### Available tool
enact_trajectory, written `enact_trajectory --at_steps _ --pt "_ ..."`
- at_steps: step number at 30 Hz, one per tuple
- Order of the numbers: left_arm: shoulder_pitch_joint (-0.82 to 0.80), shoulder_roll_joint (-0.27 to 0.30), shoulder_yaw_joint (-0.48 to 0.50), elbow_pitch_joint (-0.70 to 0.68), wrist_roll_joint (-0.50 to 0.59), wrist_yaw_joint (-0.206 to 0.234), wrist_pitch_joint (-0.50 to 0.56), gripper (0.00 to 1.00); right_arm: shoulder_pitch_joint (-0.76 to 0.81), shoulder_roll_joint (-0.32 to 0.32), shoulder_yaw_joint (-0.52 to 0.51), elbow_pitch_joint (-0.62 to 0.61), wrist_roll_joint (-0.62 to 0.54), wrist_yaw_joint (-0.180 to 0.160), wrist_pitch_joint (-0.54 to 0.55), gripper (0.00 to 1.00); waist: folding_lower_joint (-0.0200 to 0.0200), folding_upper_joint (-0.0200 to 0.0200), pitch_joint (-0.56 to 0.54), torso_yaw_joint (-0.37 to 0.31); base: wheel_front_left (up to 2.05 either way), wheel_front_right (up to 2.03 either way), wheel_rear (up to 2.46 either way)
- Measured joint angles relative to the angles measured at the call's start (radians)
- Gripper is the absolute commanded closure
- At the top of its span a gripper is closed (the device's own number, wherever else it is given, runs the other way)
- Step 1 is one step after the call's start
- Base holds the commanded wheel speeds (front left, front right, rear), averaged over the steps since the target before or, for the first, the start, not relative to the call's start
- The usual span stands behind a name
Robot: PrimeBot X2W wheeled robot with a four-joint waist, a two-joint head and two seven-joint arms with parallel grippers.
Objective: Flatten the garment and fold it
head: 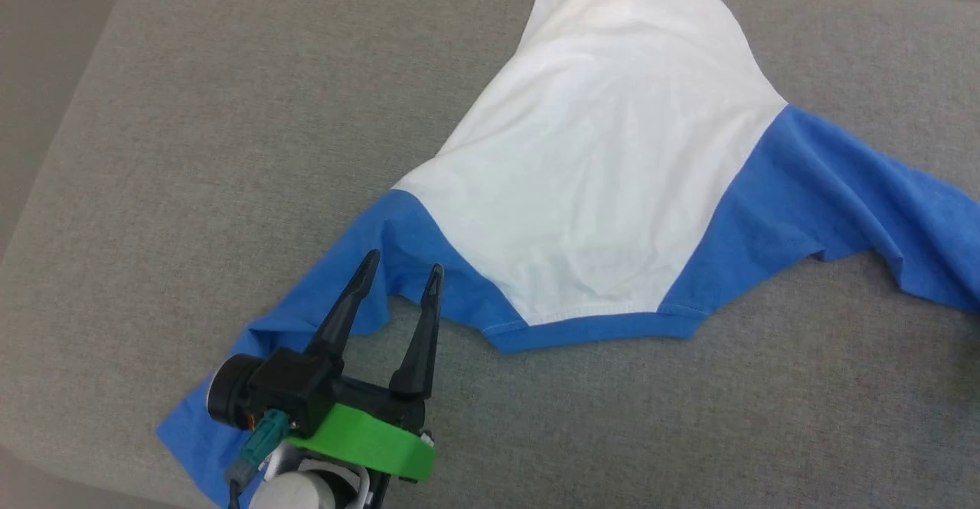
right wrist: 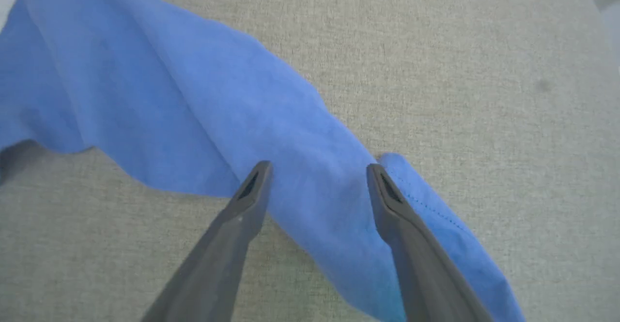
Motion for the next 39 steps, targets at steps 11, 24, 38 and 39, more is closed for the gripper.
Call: enact_trajectory --at_steps 11,24,38,39 --pt "-0.011 0.026 0.006 -0.007 0.004 0.011 0.01 0.0 -0.08 0.034 0.027 0.114 -0.043 0.0 -0.14 1.0 0.0 0.0 0.036 -0.037 0.0 0.0 0.0" --pt "-0.01 0.033 0.005 -0.03 0.004 0.026 0.024 0.0 -0.101 -0.019 0.095 0.02 0.082 0.0 -0.076 0.0 0.0 0.0 -0.011 -0.11 0.0 0.0 0.0" --pt "-0.037 0.037 -0.004 -0.023 0.003 0.025 0.025 0.0 -0.105 -0.081 0.178 0.098 0.038 0.0 0.034 1.0 0.0 0.0 0.093 -0.055 0.0 0.0 0.0" --pt "-0.037 0.037 -0.003 -0.02 0.003 0.025 0.025 0.0 -0.111 -0.082 0.171 0.104 0.031 0.0 0.021 1.0 0.0 0.0 0.095 -0.053 0.0 0.0 0.0"
